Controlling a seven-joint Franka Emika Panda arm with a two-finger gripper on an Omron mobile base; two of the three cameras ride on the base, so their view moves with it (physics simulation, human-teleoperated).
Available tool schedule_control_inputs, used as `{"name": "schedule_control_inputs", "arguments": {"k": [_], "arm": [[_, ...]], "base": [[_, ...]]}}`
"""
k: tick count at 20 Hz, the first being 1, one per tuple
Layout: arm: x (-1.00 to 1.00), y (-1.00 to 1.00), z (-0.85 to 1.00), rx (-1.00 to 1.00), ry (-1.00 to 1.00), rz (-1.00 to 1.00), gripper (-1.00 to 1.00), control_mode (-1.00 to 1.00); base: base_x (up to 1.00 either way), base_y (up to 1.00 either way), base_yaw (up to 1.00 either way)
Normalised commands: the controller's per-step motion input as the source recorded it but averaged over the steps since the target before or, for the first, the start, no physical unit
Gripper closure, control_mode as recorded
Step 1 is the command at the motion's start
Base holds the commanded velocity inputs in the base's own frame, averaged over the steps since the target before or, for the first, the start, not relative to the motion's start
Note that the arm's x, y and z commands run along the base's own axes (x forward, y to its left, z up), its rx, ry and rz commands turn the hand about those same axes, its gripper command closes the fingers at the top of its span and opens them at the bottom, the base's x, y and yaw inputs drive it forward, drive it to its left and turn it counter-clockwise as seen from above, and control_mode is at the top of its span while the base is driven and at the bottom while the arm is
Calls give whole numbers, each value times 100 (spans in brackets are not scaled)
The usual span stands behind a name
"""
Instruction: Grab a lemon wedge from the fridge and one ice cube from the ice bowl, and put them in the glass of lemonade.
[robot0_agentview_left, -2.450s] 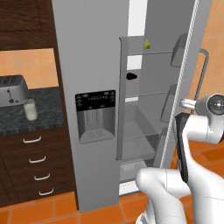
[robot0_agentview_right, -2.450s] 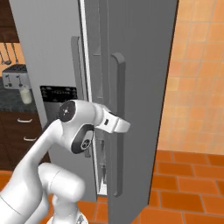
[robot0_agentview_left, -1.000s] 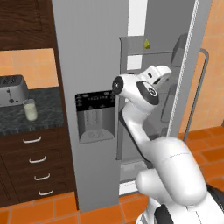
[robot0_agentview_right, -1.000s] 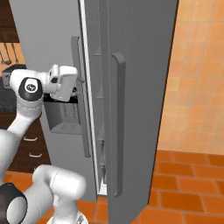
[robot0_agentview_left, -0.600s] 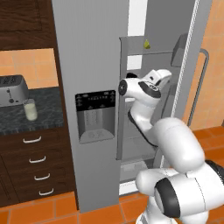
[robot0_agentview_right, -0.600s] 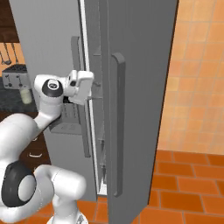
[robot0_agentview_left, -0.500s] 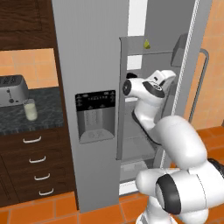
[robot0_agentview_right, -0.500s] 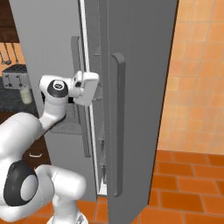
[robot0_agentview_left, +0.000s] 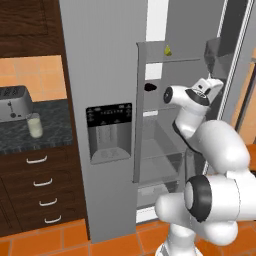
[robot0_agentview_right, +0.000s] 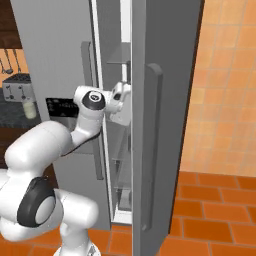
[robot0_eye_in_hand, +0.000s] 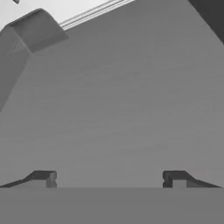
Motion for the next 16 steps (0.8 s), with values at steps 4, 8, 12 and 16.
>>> {"name": "schedule_control_inputs", "arguments": {"k": [4, 8, 12, 16], "arm": [[-31, -93, -3, -1, 7, -6, -100, -100], [-33, -95, -1, 0, 7, -6, -100, -100], [-29, -86, 0, 0, 2, -3, -100, -100], [-20, -68, 0, 0, 0, -1, -100, -100]], "base": [[0, 0, 0], [0, 0, 0], [0, 0, 0], [0, 0, 0]]}}
